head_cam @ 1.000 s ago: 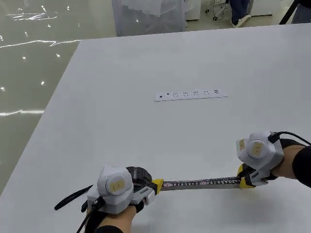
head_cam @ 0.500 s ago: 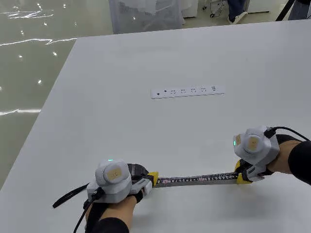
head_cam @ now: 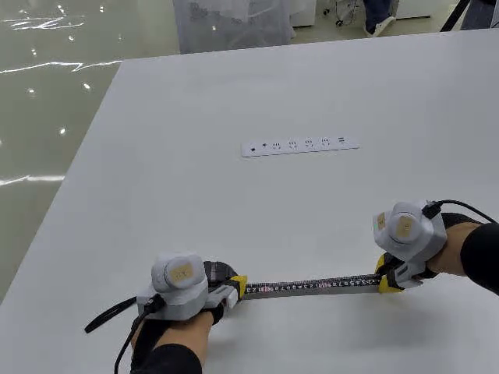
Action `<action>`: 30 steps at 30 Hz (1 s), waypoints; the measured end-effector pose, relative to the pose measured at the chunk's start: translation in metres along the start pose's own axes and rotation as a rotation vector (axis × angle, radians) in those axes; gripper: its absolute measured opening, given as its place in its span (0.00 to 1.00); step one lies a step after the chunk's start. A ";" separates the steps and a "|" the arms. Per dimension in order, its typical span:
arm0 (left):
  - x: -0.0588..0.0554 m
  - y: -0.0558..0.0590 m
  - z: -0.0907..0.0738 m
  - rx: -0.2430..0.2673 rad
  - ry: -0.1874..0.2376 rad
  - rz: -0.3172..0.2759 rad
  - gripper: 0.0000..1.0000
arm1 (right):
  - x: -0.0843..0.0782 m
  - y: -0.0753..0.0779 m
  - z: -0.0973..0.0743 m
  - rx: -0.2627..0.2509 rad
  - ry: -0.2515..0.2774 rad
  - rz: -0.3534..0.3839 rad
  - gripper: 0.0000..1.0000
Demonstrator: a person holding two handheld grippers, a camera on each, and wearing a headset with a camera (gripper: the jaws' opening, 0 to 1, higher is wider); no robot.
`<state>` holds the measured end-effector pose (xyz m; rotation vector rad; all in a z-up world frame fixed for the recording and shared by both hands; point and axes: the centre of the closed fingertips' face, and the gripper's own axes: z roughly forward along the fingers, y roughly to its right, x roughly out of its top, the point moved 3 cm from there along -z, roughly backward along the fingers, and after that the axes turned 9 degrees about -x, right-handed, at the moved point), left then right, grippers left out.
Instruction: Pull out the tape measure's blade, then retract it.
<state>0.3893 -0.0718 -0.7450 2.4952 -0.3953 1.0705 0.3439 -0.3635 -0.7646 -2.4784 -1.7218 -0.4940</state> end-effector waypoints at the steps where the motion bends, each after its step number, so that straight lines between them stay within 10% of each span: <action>1: 0.000 0.000 0.000 -0.001 -0.004 -0.001 0.59 | 0.000 0.000 0.000 0.000 -0.001 0.001 0.05; 30: -0.002 -0.001 0.001 -0.006 -0.026 0.000 0.58 | 0.004 -0.003 0.001 -0.002 -0.006 0.018 0.04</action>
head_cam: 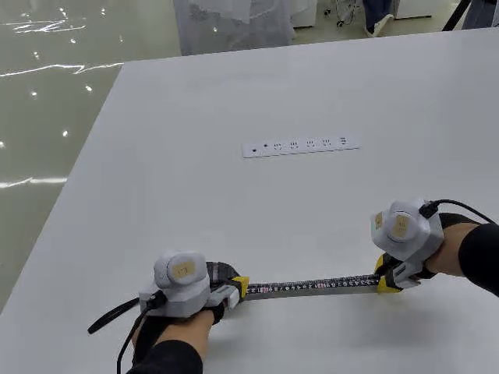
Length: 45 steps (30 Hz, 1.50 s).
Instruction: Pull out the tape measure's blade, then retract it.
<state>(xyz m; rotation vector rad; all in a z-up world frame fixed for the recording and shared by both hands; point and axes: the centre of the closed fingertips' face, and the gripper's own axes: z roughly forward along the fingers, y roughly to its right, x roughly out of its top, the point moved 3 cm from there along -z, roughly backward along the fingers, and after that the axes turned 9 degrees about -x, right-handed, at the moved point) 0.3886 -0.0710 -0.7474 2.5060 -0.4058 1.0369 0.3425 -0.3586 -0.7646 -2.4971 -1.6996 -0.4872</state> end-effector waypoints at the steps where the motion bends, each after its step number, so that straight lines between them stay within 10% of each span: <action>1: 0.000 0.000 0.000 0.000 0.000 0.002 0.58 | 0.000 0.000 0.000 0.000 -0.002 -0.009 0.04; 45: 0.000 0.000 0.001 0.004 -0.017 0.021 0.59 | 0.010 -0.002 0.004 -0.005 -0.014 -0.051 0.05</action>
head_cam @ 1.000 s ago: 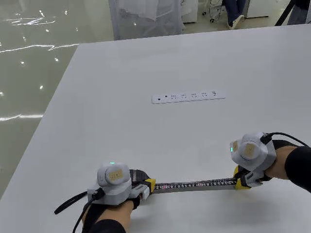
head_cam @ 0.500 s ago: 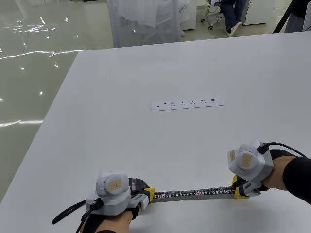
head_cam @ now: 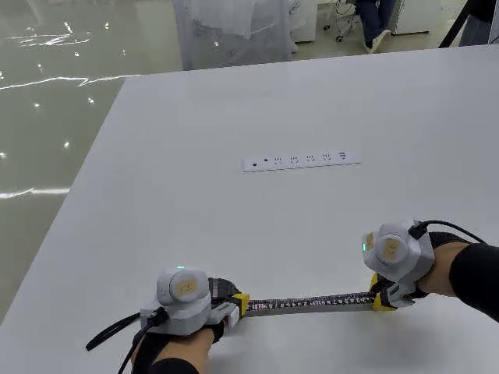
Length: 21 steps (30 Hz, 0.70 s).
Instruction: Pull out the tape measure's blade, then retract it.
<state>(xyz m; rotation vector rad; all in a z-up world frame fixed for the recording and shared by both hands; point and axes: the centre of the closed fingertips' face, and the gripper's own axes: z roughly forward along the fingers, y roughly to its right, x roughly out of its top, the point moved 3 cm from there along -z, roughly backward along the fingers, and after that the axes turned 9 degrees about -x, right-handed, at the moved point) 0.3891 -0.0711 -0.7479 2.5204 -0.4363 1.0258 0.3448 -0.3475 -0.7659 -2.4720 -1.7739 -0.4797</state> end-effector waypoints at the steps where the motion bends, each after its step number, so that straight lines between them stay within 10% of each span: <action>1: 0.000 0.000 0.000 0.000 0.000 0.000 0.59 | 0.000 0.000 0.000 0.000 0.000 0.000 0.05; 21: 0.000 0.001 0.001 0.003 -0.005 0.001 0.59 | 0.003 0.000 0.002 0.009 -0.011 -0.022 0.05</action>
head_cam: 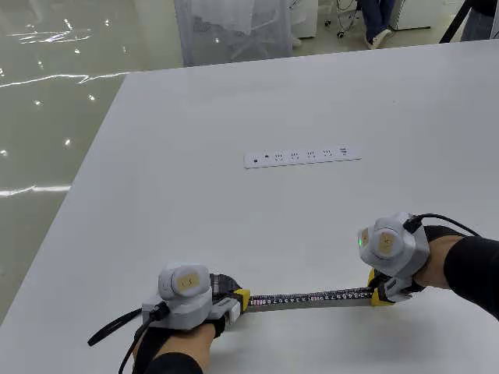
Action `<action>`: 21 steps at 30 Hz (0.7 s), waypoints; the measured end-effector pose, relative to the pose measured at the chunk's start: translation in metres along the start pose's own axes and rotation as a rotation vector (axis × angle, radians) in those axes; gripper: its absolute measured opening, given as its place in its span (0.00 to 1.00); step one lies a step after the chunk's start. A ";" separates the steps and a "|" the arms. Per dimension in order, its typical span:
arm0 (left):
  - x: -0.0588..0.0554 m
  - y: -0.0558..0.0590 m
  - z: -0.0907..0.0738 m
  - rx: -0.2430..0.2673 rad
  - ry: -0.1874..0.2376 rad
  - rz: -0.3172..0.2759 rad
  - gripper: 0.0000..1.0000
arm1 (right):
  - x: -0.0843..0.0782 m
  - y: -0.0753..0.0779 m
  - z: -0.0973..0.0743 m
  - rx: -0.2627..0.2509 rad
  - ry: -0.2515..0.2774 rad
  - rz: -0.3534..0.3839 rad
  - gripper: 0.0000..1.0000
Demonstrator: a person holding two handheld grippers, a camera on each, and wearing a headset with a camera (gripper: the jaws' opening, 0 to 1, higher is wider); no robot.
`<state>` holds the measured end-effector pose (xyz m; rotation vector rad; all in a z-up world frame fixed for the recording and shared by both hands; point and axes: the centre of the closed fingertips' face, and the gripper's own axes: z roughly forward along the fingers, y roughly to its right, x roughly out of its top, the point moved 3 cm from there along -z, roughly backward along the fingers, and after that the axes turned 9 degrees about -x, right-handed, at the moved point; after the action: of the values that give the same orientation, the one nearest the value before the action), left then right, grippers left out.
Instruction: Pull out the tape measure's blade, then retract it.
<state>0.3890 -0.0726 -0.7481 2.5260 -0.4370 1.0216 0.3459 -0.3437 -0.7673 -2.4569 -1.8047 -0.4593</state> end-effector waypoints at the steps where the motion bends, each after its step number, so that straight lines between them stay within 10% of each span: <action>1: 0.000 0.000 0.000 0.000 0.000 0.000 0.59 | 0.000 0.000 0.000 0.001 0.001 -0.006 0.05; 21: 0.000 -0.001 0.000 0.000 0.000 0.000 0.59 | 0.006 0.001 0.001 -0.003 -0.001 0.014 0.06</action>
<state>0.3892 -0.0719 -0.7479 2.5263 -0.4371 1.0214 0.3485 -0.3379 -0.7669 -2.4702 -1.7871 -0.4603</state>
